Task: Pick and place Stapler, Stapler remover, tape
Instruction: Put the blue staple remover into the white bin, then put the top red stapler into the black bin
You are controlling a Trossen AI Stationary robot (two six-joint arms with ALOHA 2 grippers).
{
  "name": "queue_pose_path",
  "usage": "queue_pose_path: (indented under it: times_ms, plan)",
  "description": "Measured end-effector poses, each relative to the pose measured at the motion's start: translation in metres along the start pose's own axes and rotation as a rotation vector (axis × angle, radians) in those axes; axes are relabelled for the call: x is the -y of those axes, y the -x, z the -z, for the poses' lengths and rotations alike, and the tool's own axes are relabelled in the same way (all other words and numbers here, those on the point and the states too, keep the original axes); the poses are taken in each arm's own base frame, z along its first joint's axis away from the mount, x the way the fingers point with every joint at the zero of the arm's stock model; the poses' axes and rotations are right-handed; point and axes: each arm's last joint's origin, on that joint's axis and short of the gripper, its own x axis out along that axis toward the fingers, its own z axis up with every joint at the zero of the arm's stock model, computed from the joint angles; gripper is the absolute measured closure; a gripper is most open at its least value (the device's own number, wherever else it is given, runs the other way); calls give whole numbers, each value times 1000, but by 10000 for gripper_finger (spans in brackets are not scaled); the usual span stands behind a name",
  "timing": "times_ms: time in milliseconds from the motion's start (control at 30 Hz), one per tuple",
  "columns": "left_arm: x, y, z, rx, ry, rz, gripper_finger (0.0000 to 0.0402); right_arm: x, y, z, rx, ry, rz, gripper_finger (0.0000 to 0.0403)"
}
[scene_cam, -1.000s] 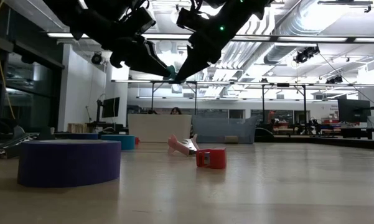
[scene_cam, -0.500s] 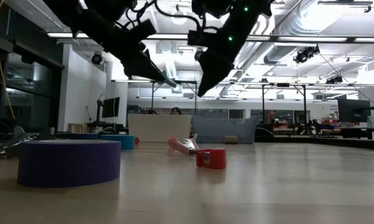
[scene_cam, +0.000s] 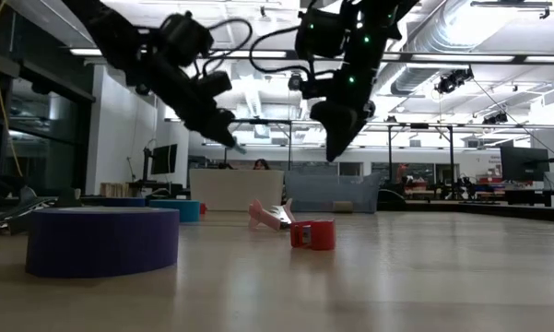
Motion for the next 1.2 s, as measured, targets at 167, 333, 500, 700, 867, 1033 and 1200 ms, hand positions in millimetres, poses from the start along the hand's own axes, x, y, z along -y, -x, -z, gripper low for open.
queue_pose_path:
  times_ms: [167,333,500,700,867,1033,1200]
  plan:
    - [-5,-22,5,-64,67,-50,297,8,-4,0,-21,9,-33,217]
    - [-6,-43,-3,-95,62,-46,296,13,-6,-1,-25,26,-36,217]
    - [-3,-53,-8,-153,32,-27,294,18,-8,-1,-34,50,-37,217]
    - [-4,-53,-7,-207,6,-39,269,24,-11,0,-62,51,-81,217]
    - [-7,-54,-6,-221,5,-63,216,30,-13,2,-84,76,-92,217]
    - [-7,-54,-7,-207,11,-66,153,39,-14,4,-111,92,-102,217]
    - [-6,-55,-10,-178,23,-36,117,53,-3,3,-76,72,-116,217]
